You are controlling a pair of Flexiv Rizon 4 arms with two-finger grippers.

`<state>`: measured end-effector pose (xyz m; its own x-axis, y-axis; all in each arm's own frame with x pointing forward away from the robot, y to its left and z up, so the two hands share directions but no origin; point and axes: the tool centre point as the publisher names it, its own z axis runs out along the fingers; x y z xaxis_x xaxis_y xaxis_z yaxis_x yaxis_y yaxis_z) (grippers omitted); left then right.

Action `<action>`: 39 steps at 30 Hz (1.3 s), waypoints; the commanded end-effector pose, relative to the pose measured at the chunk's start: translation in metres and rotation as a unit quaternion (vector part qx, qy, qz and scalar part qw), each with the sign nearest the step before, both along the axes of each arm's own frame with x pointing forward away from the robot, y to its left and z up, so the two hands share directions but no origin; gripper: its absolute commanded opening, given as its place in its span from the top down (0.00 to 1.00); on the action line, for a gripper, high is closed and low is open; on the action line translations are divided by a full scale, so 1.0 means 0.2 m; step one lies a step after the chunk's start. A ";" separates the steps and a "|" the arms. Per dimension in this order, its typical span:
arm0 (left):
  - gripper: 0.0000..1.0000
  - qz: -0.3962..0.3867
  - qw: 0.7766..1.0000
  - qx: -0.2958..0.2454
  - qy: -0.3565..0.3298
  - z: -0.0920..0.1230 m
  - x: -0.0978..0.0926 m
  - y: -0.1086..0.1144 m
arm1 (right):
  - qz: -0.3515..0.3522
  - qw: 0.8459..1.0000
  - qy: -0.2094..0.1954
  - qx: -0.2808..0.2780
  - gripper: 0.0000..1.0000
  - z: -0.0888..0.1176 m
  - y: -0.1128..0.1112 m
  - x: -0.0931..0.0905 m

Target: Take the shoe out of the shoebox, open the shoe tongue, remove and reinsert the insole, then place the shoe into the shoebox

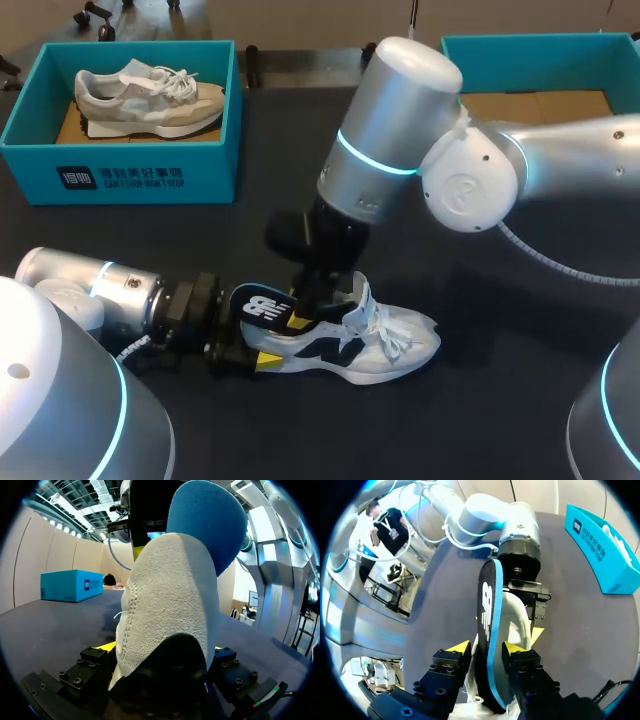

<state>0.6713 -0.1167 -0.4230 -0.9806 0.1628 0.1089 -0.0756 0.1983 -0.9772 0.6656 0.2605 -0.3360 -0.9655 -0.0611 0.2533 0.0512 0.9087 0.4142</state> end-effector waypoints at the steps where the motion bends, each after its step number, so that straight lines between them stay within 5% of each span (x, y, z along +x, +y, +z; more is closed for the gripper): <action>1: 1.00 0.001 1.000 0.000 0.000 -0.01 0.00 0.00 | -0.007 1.000 -0.002 0.010 0.66 -0.04 0.00 -0.02; 2: 1.00 0.001 1.000 0.000 0.000 -0.01 0.00 0.00 | -0.010 1.000 -0.002 0.015 0.70 -0.04 0.00 -0.02; 4: 1.00 0.001 1.000 0.000 0.000 -0.01 0.00 0.00 | -0.017 1.000 -0.004 0.021 1.00 -0.04 -0.01 -0.02; 18: 1.00 0.001 1.000 0.000 0.000 -0.01 0.00 0.00 | 0.043 0.996 -0.043 0.070 1.00 0.11 0.15 -0.02; 34: 1.00 0.001 1.000 0.000 0.000 -0.01 0.00 0.00 | 0.043 0.996 -0.043 0.070 1.00 0.11 0.15 -0.02; 39: 1.00 0.001 1.000 0.000 0.000 -0.01 0.00 0.00 | 0.038 0.990 -0.045 0.125 1.00 0.14 0.30 0.02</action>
<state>0.6714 -0.1166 -0.4230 -0.9806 0.1628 0.1089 -0.0756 0.1983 -0.9772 0.6673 0.3057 -0.2999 -0.9751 -0.1714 0.1408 -0.0533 0.7973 0.6012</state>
